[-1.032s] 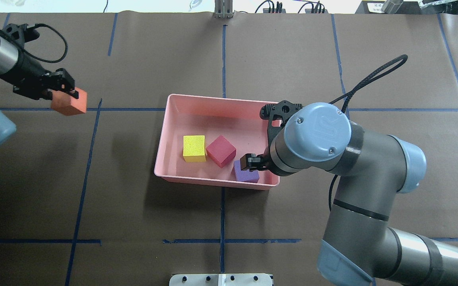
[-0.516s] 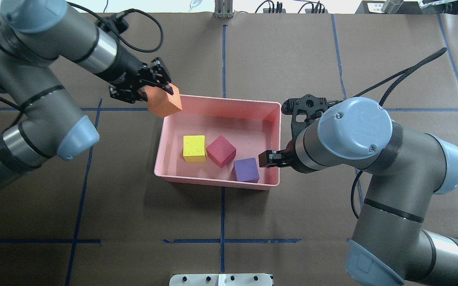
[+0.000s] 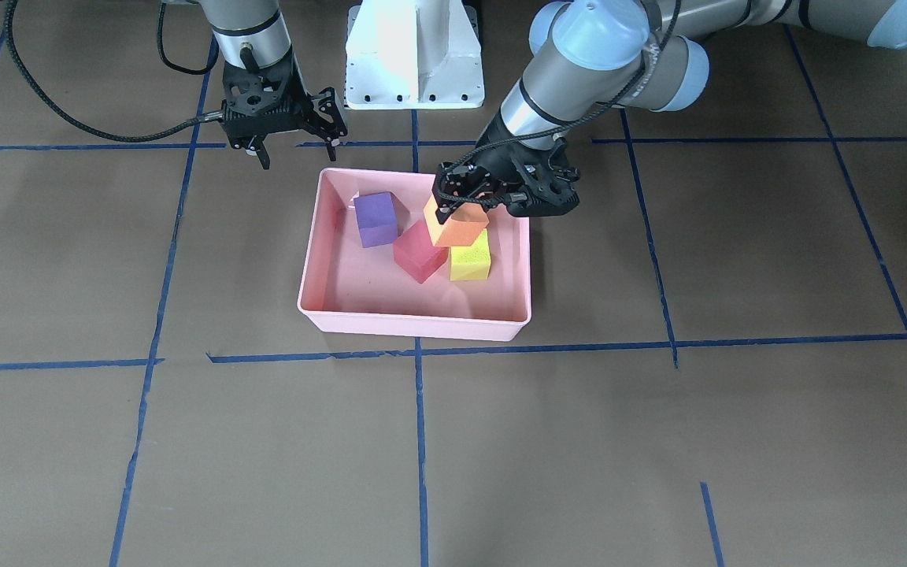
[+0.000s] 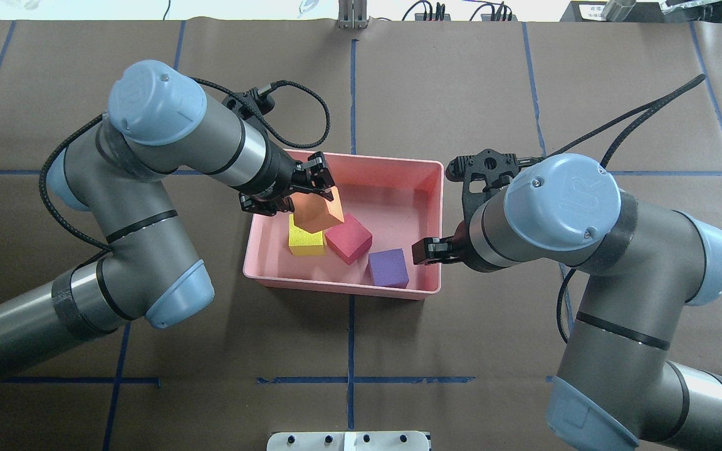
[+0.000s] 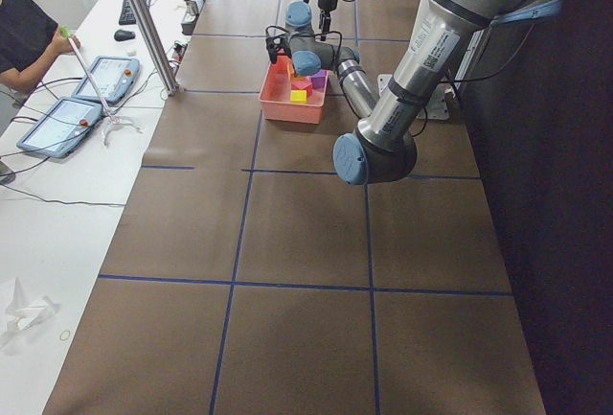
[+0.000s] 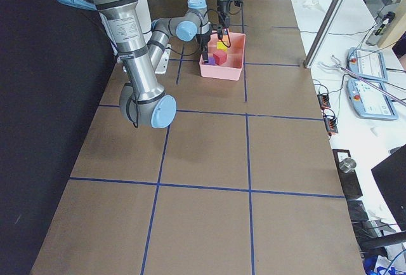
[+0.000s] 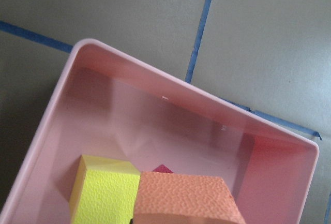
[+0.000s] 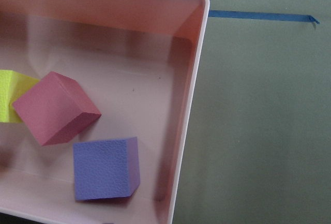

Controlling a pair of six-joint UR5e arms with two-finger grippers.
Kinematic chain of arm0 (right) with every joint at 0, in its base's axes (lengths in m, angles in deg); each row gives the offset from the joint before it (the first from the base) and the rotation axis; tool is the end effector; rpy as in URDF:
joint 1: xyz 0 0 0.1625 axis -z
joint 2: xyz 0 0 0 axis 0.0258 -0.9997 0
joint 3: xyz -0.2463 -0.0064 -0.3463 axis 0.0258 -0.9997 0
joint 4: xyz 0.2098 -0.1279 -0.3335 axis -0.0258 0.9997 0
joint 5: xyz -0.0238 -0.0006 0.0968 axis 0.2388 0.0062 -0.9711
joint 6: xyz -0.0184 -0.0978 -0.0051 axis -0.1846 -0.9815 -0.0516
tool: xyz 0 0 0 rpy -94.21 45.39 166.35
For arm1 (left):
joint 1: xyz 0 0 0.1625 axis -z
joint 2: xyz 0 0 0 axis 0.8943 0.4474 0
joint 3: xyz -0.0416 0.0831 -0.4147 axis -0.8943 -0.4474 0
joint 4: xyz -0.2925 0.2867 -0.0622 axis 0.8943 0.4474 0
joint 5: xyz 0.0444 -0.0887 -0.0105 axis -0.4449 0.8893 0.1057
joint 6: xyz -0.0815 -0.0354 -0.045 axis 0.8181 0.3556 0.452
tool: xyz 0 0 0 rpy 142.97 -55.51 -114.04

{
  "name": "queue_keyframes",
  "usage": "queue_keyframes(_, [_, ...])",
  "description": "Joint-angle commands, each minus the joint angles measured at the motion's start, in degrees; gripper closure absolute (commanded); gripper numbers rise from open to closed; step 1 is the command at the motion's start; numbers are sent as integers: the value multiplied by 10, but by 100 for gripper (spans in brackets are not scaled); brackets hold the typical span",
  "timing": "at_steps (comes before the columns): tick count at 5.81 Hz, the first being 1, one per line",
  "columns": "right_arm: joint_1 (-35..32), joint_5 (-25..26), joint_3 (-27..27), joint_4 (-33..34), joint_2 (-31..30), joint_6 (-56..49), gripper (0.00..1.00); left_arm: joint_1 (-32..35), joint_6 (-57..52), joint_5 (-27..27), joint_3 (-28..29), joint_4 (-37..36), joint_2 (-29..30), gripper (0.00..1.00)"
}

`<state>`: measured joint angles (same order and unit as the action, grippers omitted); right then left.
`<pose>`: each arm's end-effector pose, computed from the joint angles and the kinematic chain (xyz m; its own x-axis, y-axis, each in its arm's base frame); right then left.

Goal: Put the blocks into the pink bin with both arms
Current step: 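Lower the orange cube into the bin with the left gripper and release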

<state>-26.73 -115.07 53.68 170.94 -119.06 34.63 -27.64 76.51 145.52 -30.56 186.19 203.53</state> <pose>-0.4225 -0.3532 0.2116 0.6733 -0.0788 0.7352 -0.0569 0.9858 0.1578 0.4759 -0.4488 0.1722 0.3192 -0.2713 -0.9080 0.1718 0.9588 -0.2261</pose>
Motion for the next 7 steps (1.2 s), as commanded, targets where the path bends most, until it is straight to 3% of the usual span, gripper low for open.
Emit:
queue_keyframes(1, [0,0,0,0,-1,-1,0,-26,7,-3,-8,1,-25,83])
queue_keyframes(2, [0,-1,0,1,-1,-1,0,-40,6,-3,-9,1,-34,65])
queue_keyframes(3, [0,-1,-1,1,-1,-1,0,-51,6,-2,-8,1,-35,15])
queue_keyframes(4, [2,0,-2,1,-1,-2,0,-53,6,0,-9,2,-34,0])
queue_keyframes(5, [0,0,-2,0,-3,-2,0,-50,6,-2,-30,0,-37,0])
queue_keyframes(7, [-18,-4,8,0,-25,-15,0,3,-1,3,-123,-1,-119,0])
